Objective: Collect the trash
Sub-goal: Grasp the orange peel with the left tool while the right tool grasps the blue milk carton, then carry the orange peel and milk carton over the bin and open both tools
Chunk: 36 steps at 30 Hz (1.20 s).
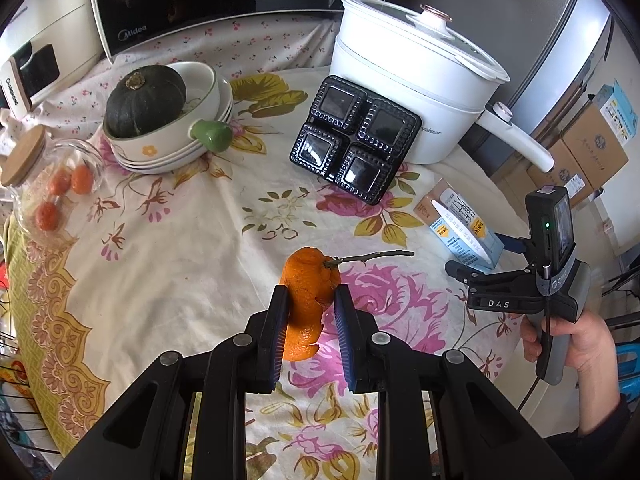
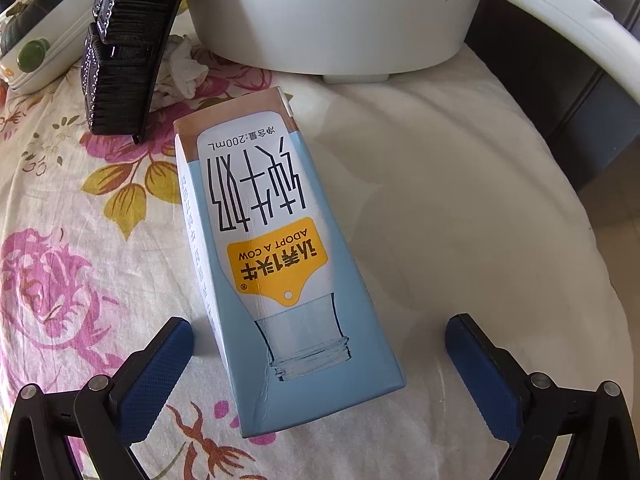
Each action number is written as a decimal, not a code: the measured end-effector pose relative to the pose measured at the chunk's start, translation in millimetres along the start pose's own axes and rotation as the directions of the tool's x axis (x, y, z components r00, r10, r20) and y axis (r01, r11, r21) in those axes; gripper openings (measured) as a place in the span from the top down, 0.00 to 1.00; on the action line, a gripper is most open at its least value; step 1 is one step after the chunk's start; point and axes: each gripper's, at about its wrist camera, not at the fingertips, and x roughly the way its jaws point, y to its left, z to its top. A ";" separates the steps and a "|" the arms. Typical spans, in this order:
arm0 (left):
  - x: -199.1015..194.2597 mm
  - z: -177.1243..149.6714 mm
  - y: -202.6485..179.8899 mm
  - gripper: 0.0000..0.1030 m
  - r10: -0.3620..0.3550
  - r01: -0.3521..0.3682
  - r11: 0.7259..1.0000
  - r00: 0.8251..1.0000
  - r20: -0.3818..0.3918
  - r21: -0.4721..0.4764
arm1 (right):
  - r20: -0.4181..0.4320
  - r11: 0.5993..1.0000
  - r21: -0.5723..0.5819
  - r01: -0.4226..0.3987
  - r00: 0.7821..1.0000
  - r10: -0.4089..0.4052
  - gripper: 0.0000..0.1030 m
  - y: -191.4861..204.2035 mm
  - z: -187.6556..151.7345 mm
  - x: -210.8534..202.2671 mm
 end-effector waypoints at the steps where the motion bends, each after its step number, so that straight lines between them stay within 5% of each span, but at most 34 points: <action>1: -0.5 -0.6 -0.3 0.76 0.002 -0.002 1.000 1.000 0.001 -0.001 | 0.003 1.000 0.003 0.002 1.000 -0.002 0.00 1.4 -0.6 -0.3; 5: -0.6 -0.2 -0.5 0.76 0.002 -0.002 1.000 1.000 0.002 -0.001 | -0.008 0.999 0.029 0.014 1.000 -0.013 0.04 -4.0 8.6 -6.8; 6: -0.6 -0.5 -0.5 0.76 0.003 -0.003 1.000 1.000 0.002 -0.001 | 0.005 1.000 0.027 0.006 1.000 -0.007 0.28 -2.5 11.8 -14.6; 8: 0.1 0.2 -0.5 0.76 0.003 -0.003 1.000 1.000 0.001 -0.002 | -0.015 0.999 0.046 -0.027 1.000 0.028 0.48 1.9 17.8 -25.4; 15: 0.8 0.6 -0.6 0.76 0.003 -0.003 1.000 1.000 0.000 0.000 | -0.036 0.999 0.025 0.021 0.999 -0.020 0.48 28.9 17.6 -21.7; 36: -21.1 -1.6 -13.1 0.76 -0.011 0.012 1.000 0.999 0.046 -0.017 | 0.166 0.998 0.002 -0.063 0.984 0.062 0.48 79.6 3.9 -128.8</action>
